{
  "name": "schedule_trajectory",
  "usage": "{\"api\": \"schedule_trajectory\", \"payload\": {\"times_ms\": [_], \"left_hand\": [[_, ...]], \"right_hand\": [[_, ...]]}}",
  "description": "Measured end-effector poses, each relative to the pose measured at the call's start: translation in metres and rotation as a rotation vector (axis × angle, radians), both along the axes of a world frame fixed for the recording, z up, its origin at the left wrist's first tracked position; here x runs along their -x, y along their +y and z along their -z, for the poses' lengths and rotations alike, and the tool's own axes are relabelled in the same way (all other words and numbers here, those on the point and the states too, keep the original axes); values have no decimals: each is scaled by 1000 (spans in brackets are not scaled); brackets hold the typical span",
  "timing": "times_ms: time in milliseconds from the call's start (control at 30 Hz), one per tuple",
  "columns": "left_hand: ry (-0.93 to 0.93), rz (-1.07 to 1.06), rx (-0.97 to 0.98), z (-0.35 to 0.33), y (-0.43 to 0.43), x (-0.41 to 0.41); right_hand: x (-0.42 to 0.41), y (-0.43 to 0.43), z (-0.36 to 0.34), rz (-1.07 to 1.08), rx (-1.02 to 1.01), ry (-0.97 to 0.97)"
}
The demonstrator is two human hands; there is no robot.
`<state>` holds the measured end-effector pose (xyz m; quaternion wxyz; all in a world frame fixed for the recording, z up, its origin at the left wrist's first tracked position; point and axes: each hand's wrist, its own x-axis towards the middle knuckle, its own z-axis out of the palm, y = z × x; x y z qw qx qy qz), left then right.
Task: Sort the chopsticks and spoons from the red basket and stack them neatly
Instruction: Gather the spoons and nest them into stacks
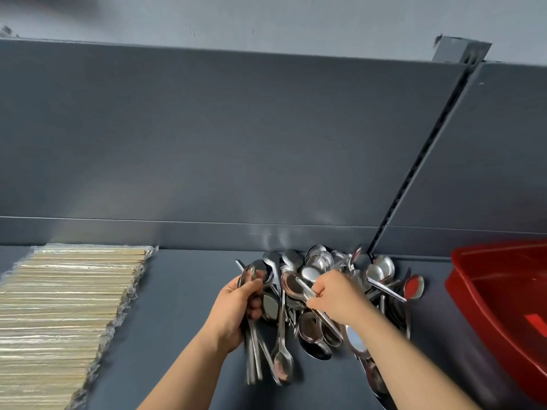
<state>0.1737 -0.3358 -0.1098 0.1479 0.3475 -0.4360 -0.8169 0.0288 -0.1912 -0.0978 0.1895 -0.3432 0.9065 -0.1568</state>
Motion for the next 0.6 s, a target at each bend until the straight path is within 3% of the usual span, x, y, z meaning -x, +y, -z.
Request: {"api": "schedule_trajectory", "payload": {"times_ms": [233, 433, 533, 600], "left_hand": [[74, 112, 106, -1, 1, 5], [126, 129, 263, -11, 7, 19], [85, 49, 301, -12, -4, 16], [89, 46, 247, -11, -13, 12]], "right_hand": [[4, -2, -2, 75, 155, -152], [-8, -13, -30, -10, 305, -330], [-4, -2, -44, 100, 401, -391], [4, 9, -51, 251, 569, -374]]}}
